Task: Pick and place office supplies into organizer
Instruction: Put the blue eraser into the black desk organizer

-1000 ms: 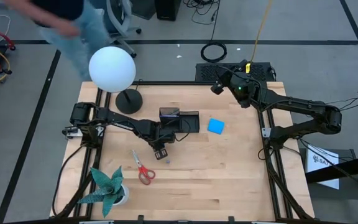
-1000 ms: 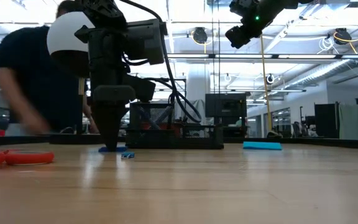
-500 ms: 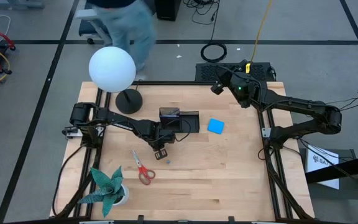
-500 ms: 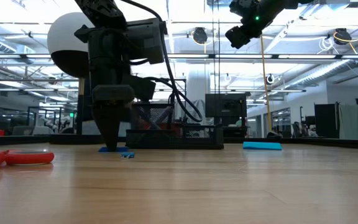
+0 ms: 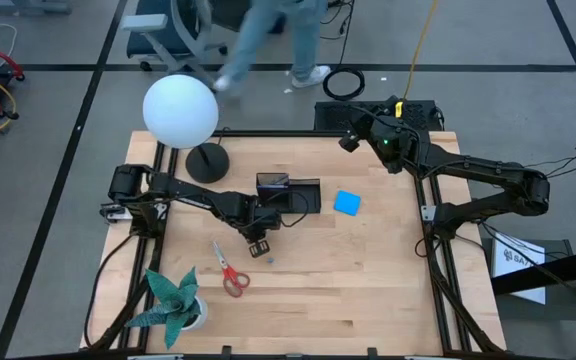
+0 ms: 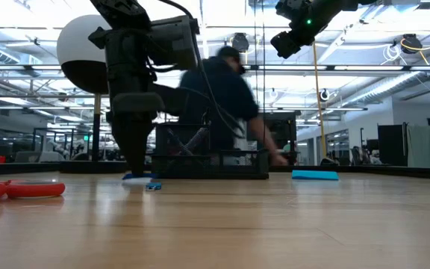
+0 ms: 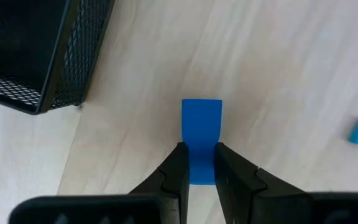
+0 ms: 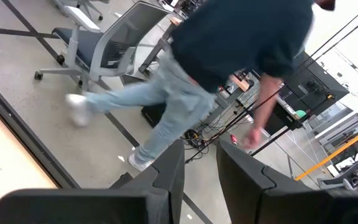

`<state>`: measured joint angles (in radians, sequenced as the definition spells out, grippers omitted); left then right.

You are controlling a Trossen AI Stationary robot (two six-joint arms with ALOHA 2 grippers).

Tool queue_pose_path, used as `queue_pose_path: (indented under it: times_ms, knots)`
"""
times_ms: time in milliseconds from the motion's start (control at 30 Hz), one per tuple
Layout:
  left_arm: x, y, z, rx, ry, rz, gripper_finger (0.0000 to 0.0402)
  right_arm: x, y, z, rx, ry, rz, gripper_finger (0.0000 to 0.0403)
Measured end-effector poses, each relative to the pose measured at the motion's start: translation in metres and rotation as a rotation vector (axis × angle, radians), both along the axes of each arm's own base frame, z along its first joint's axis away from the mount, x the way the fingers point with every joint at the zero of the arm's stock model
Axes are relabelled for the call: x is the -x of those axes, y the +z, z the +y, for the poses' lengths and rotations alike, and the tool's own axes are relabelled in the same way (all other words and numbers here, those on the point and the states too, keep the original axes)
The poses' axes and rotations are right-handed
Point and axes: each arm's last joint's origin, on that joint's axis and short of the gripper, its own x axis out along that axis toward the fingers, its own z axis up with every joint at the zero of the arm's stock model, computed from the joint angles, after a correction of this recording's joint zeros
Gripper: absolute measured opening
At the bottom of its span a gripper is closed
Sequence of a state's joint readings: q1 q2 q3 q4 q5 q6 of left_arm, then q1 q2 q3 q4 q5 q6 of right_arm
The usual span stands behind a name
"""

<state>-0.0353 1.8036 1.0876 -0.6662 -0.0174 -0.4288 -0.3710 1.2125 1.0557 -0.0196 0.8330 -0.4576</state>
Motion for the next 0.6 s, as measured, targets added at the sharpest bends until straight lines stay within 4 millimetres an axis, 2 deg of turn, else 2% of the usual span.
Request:
queue_pose_path:
  times_ms: [333,600]
  knots:
    - [-0.004,0.002,-0.002,-0.005,-0.026,-0.043,0.0066,0.0,0.0,0.0,0.0,0.0,0.0,0.0086]
    - [-0.021,0.03,-0.003,-0.078,-0.089,-0.103,0.0066,0.0,0.0,0.0,0.0,0.0,0.0,0.0086]
